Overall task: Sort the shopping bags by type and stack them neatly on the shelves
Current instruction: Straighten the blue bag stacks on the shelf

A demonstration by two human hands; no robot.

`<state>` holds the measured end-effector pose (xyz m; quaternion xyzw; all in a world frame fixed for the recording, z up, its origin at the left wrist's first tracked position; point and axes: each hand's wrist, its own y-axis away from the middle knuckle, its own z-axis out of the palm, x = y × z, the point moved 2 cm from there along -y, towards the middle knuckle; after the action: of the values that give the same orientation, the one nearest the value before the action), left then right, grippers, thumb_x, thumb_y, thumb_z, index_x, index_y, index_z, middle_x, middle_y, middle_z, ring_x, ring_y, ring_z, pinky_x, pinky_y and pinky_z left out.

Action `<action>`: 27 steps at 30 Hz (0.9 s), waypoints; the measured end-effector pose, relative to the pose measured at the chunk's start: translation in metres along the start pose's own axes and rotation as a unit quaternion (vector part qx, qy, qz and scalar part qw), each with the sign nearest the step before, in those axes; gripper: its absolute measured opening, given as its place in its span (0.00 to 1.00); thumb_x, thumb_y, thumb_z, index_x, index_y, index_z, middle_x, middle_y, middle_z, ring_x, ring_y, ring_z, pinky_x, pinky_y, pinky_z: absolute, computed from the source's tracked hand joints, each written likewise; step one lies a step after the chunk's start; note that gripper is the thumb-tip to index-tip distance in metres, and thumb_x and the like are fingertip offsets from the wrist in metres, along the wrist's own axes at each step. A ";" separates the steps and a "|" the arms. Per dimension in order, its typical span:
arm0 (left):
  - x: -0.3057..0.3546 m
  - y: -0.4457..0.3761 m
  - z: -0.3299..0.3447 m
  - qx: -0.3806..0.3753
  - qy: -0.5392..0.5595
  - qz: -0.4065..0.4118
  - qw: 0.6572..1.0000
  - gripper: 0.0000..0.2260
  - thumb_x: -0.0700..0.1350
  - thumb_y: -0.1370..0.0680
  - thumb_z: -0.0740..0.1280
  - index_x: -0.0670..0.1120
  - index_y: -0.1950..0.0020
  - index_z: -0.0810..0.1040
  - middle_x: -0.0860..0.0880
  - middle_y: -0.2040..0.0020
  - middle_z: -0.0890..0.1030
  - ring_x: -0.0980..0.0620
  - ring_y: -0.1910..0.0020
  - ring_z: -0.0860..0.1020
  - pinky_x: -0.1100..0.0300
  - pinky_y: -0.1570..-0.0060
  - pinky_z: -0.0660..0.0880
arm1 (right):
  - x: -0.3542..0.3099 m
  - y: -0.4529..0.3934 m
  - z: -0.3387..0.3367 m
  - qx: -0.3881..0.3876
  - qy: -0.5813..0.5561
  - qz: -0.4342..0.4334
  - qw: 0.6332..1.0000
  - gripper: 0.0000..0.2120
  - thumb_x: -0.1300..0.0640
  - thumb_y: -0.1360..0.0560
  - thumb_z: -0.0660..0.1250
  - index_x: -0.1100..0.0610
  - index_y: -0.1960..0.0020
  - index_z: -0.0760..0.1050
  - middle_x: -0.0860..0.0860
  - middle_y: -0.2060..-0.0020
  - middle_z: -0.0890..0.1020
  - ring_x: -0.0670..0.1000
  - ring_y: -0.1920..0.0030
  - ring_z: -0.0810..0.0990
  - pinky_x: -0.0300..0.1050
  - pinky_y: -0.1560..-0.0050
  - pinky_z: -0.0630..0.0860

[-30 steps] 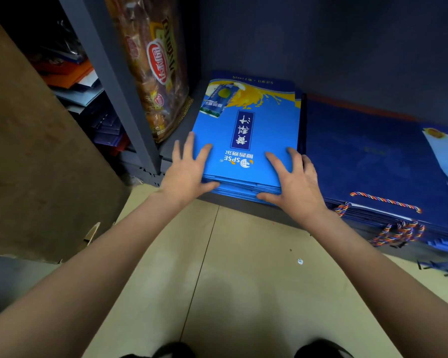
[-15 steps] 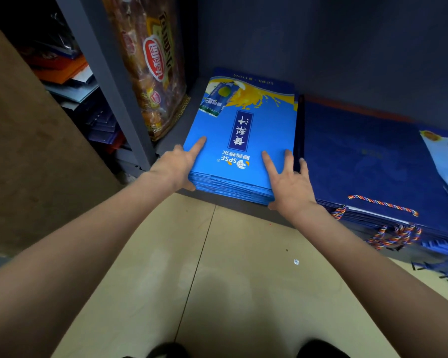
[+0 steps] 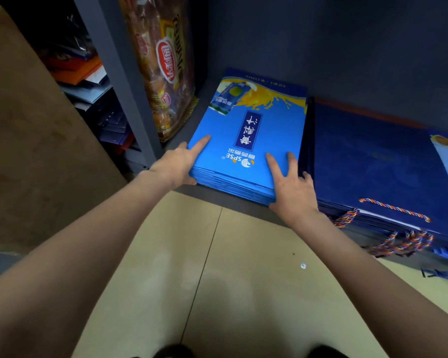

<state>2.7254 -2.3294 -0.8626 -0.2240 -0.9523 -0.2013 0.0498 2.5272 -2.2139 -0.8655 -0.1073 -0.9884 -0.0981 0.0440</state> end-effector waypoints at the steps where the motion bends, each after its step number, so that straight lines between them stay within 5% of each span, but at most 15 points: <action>1: 0.003 -0.001 0.001 -0.006 0.001 0.004 1.000 0.48 0.47 0.28 0.73 0.60 0.25 0.37 0.36 0.31 0.61 0.34 0.38 0.70 0.45 0.38 0.69 | 0.001 -0.001 -0.001 -0.010 -0.008 0.005 1.000 0.48 0.56 0.28 0.70 0.47 0.24 0.37 0.61 0.26 0.43 0.61 0.39 0.72 0.51 0.29 0.55; 7: 0.014 0.002 -0.006 0.040 0.011 0.029 0.999 0.49 0.58 0.33 0.74 0.55 0.23 0.44 0.41 0.25 0.48 0.36 0.29 0.59 0.45 0.32 0.63 | -0.006 0.003 -0.023 0.075 -0.033 -0.056 0.995 0.42 0.39 0.32 0.70 0.53 0.26 0.56 0.56 0.26 0.50 0.61 0.26 0.48 0.59 0.28 0.45; 10: 0.015 0.005 -0.008 0.064 0.001 0.061 0.996 0.46 0.57 0.32 0.74 0.52 0.23 0.50 0.43 0.24 0.47 0.40 0.27 0.56 0.46 0.31 0.60 | -0.032 -0.002 -0.026 0.118 -0.089 -0.123 0.981 0.34 0.43 0.30 0.70 0.56 0.30 0.64 0.55 0.28 0.59 0.58 0.27 0.54 0.56 0.27 0.47; 17: 0.016 0.006 -0.011 0.084 -0.077 0.100 0.988 0.41 0.61 0.29 0.68 0.47 0.23 0.54 0.45 0.23 0.56 0.45 0.24 0.52 0.51 0.27 0.56 | -0.051 -0.021 -0.017 0.150 -0.070 -0.135 0.977 0.31 0.48 0.30 0.71 0.57 0.31 0.66 0.55 0.33 0.67 0.58 0.33 0.64 0.57 0.30 0.54; 23: 0.015 0.011 -0.009 0.114 -0.059 0.128 0.984 0.37 0.59 0.26 0.66 0.44 0.24 0.57 0.45 0.24 0.58 0.48 0.24 0.54 0.54 0.28 0.55 | -0.058 -0.023 -0.008 0.276 0.023 -0.137 0.951 0.23 0.52 0.40 0.75 0.59 0.48 0.77 0.54 0.51 0.80 0.57 0.52 0.78 0.55 0.44 0.72; 27: 0.021 0.011 0.001 0.103 -0.045 0.116 0.987 0.35 0.57 0.26 0.67 0.44 0.25 0.58 0.45 0.24 0.57 0.48 0.24 0.53 0.53 0.28 0.56 | -0.063 -0.023 -0.007 0.246 0.027 -0.131 0.960 0.26 0.52 0.42 0.77 0.58 0.47 0.77 0.54 0.51 0.79 0.57 0.53 0.78 0.56 0.45 0.73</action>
<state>2.7119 -2.3114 -0.8552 -0.3350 -0.9369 -0.0845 0.0531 2.5837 -2.2505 -0.8696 0.0396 -0.9859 0.1404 0.0822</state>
